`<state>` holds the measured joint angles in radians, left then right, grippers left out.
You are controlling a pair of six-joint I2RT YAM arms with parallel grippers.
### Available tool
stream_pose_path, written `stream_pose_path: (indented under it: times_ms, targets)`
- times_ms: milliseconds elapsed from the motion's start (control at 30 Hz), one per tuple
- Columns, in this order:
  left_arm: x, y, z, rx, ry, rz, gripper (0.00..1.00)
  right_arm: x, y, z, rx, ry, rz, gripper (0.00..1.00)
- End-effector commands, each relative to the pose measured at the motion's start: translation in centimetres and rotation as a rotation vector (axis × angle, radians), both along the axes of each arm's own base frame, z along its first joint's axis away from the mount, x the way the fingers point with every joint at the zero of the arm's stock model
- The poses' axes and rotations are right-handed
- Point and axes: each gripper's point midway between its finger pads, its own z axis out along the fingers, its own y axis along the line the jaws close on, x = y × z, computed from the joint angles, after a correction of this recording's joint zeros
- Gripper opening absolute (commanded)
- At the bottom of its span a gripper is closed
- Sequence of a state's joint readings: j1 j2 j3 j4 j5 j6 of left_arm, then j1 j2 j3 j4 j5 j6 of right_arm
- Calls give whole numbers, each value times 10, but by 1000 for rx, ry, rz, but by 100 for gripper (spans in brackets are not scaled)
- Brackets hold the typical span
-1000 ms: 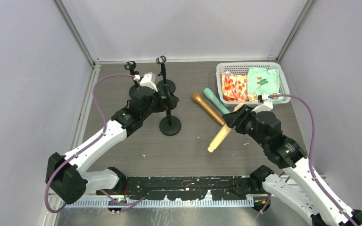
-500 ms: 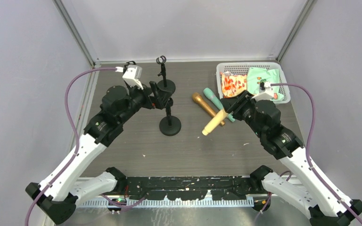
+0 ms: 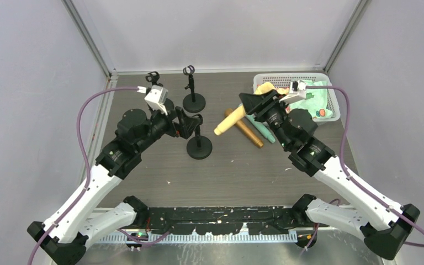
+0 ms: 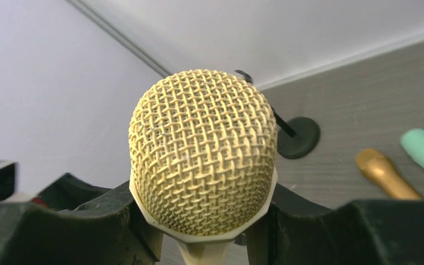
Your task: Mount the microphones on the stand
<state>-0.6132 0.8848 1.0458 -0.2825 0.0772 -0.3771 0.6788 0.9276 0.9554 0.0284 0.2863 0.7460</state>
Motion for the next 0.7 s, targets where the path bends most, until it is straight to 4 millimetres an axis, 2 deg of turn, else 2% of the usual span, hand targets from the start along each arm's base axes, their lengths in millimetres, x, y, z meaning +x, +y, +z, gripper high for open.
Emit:
stream_pose_path:
  times_ms: [0,200,233,267,367,533,667]
  targets:
    - [7,21,-20,-12,-4,126,92,-7,-2,57,82,-212,-115,1]
    - [4,20,-49,-98,-14,154,88,-5,-6,50,93,-222,-178,1]
    - [2,19,-58,-93,-18,155,88,-4,-7,49,88,-221,-184,1]
    - [0,19,-58,-103,-37,160,87,-4,-7,49,82,-221,-189,1]
    - [-4,18,-74,-122,-89,179,87,-4,-9,45,55,-214,-194,1]
    - [-6,7,-87,-136,-185,148,90,-8,-12,39,22,-199,-189,1]
    - [5,7,-97,-121,-256,212,90,-11,-17,33,3,-194,-189,1]
